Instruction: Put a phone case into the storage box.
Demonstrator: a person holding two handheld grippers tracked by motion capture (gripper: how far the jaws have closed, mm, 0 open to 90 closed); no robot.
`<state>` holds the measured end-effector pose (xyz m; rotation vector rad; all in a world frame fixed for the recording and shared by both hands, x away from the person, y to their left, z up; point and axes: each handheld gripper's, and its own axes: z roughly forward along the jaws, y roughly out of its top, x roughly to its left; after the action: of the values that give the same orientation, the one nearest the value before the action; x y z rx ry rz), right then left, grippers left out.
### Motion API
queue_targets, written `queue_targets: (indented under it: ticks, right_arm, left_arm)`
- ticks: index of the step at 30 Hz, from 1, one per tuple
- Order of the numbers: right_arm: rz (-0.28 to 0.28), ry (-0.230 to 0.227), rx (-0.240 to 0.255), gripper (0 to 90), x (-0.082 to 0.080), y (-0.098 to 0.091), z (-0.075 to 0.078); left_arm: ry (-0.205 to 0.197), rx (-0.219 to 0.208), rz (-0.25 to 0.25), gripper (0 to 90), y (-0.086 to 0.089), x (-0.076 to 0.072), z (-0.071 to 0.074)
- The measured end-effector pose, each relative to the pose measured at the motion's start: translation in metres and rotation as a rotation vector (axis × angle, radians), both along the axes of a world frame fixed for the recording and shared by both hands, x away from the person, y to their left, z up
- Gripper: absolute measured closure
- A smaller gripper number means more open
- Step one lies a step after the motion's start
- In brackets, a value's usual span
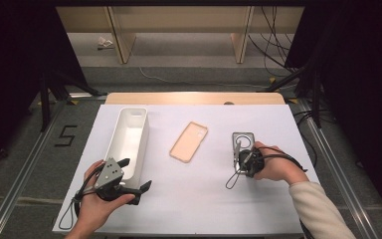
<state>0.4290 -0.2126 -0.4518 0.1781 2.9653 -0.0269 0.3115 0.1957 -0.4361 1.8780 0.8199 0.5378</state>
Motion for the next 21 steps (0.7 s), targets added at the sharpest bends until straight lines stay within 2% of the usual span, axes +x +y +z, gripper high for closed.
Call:
queue_targets:
  ticks: [7, 13, 17, 21]
  right_arm:
    - [0.014, 0.002, -0.002, 78.9, -0.0014, 0.0012, -0.0007]
    - [0.02, -0.001, -0.028, 80.7, -0.0034, 0.0027, 0.0003]
    - [0.046, -0.011, -0.021, 83.4, -0.0034, 0.0026, -0.0005]
    - [0.046, -0.007, -0.018, 84.9, -0.0042, 0.0025, -0.0009]
  left_arm:
    - [0.0, 0.0, -0.001, 0.0, -0.0002, -0.0002, -0.0001]
    - [0.0, -0.002, -0.002, 0.0, -0.0005, -0.0003, -0.0002]
    - [-0.001, -0.002, -0.003, 0.0, -0.0005, -0.0003, -0.0003]
    - [0.0, -0.003, -0.003, 0.0, -0.0005, -0.0003, -0.0003]
